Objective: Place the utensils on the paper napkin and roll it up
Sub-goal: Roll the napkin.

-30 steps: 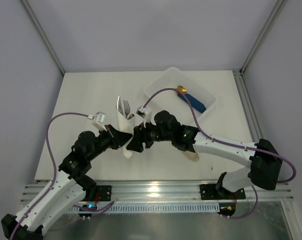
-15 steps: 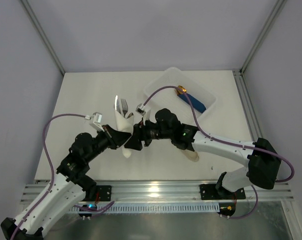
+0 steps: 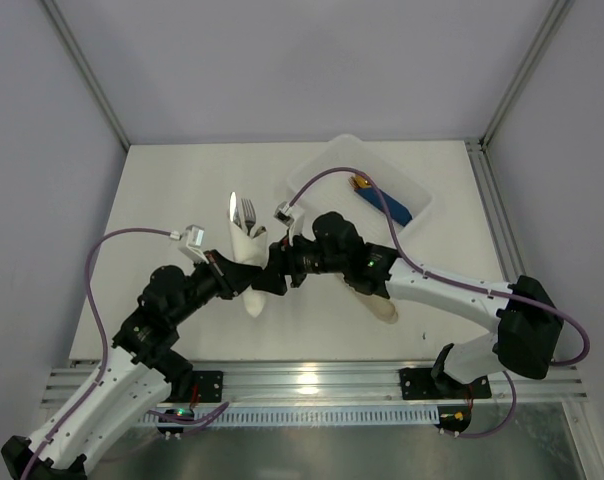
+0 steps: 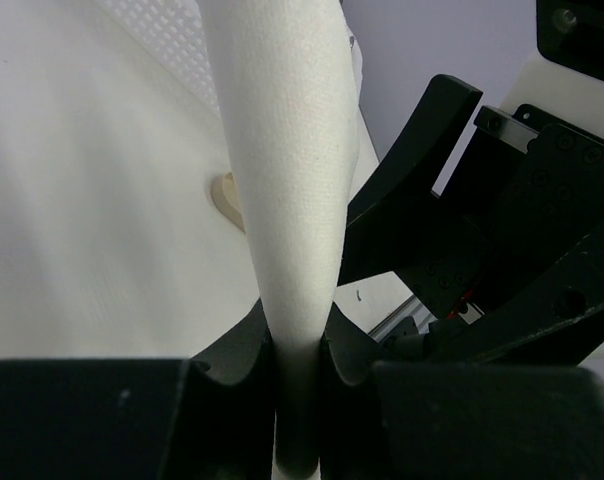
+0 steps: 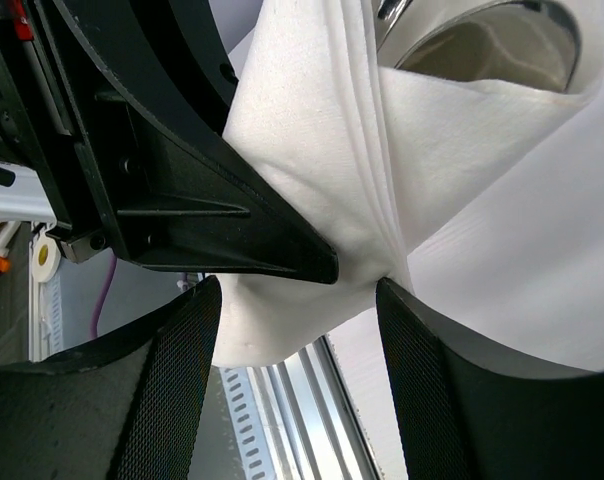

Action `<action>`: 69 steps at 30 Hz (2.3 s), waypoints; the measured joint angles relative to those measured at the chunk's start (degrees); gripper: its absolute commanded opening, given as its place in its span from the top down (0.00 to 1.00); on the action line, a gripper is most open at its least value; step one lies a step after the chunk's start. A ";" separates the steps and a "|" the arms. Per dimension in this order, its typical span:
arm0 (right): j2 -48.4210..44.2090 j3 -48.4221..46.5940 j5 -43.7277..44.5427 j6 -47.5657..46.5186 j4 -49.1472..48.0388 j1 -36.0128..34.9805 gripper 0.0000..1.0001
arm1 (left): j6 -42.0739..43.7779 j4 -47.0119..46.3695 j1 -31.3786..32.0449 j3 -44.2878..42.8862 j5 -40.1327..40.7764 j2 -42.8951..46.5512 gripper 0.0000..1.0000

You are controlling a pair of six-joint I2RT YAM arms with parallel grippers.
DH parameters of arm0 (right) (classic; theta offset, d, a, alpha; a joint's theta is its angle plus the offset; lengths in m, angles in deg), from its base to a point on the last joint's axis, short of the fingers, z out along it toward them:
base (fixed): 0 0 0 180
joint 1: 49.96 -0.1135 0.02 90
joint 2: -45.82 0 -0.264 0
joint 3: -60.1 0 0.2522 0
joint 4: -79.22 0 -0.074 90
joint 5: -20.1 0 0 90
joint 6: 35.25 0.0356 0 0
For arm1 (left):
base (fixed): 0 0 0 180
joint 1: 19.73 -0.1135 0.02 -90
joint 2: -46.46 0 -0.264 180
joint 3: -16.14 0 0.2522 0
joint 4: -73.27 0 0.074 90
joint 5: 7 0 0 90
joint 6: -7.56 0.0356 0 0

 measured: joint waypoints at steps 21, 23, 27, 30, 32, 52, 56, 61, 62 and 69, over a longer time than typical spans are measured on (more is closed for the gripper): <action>4.28 -1.11 -11.58 2.73 -7.48 2.54 0.32 | -0.44 1.88 -0.44 -0.92 0.31 0.52 1.00; 4.28 0.09 -11.87 4.09 -10.03 2.62 0.32 | -0.55 1.88 -0.44 -0.92 0.37 0.61 1.00; 4.13 2.64 -11.89 6.62 -14.99 2.73 0.32 | -0.66 1.92 -0.44 -0.92 0.46 0.59 1.00; 3.96 4.20 -11.78 8.57 -18.38 2.75 0.32 | -1.22 1.86 -0.44 -0.92 0.44 0.72 1.00; 3.82 5.20 -11.61 9.86 -20.31 2.75 0.32 | -1.70 1.70 -0.44 -0.92 0.44 0.79 1.00; 2.73 8.15 -12.44 11.63 -29.24 2.49 0.43 | -4.76 -2.56 -0.31 -0.92 -0.31 1.53 1.00; 2.75 8.33 -13.64 10.64 -30.51 2.49 0.40 | -5.07 -3.67 -0.31 -0.92 -0.90 1.81 1.00; 3.19 8.37 -16.26 9.84 -31.26 1.20 0.36 | -5.73 -5.35 0.24 -0.92 -2.40 1.90 1.00; 3.43 8.37 -16.65 9.75 -31.50 0.94 0.36 | -5.92 -5.49 0.33 -0.92 -2.58 1.99 1.00; 5.25 8.37 -18.40 10.60 -33.66 0.02 0.45 | -6.29 -5.51 0.39 -0.92 -3.23 2.47 1.00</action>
